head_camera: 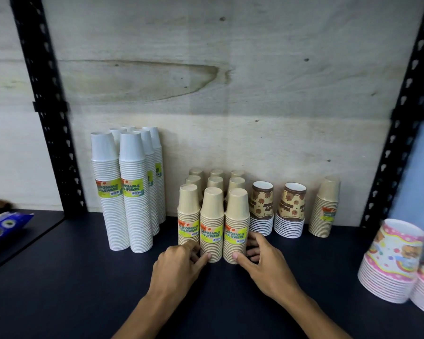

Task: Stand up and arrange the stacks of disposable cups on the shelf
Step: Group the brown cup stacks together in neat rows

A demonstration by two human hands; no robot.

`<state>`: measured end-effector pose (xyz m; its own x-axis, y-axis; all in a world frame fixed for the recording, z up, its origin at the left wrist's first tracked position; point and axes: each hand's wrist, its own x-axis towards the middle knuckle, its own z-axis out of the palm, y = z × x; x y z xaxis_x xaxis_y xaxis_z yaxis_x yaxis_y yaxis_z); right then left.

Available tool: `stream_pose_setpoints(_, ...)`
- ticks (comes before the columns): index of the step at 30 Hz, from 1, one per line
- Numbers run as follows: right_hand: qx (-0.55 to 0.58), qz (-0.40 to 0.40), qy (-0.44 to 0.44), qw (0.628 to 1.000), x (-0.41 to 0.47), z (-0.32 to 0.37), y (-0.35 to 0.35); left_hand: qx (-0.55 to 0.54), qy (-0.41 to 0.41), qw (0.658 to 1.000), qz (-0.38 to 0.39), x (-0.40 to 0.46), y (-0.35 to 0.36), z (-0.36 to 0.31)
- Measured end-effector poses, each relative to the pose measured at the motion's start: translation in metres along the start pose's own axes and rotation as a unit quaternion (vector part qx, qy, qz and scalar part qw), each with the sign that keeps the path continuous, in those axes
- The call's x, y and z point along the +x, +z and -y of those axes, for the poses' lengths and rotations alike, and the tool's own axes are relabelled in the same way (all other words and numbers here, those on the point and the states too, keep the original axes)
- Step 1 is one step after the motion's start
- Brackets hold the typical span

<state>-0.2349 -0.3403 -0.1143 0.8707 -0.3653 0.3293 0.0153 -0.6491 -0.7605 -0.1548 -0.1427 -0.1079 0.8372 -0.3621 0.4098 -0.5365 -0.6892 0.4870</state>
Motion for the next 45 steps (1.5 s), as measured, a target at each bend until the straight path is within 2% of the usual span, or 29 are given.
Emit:
stream_pose_setpoints(29,-0.047,-0.001,-0.004,0.999,0.002,0.001,0.002,0.026,-0.004,1.000,-0.006,0.004,0.003,-0.002)
stream_pose_setpoints(36,-0.038,-0.004,0.004,0.999,0.003,0.001,0.002,0.051,0.018,0.998,-0.017,0.005,0.005,-0.005)
stream_pose_setpoints(41,-0.031,-0.002,0.005,1.000,0.002,0.001,0.000,0.037,0.000,0.999,-0.015,0.003,0.001,-0.005)
stream_pose_setpoints(45,-0.016,0.009,0.007,1.000,0.001,0.001,-0.002,-0.007,-0.052,0.996,-0.067,-0.001,-0.014,0.003)
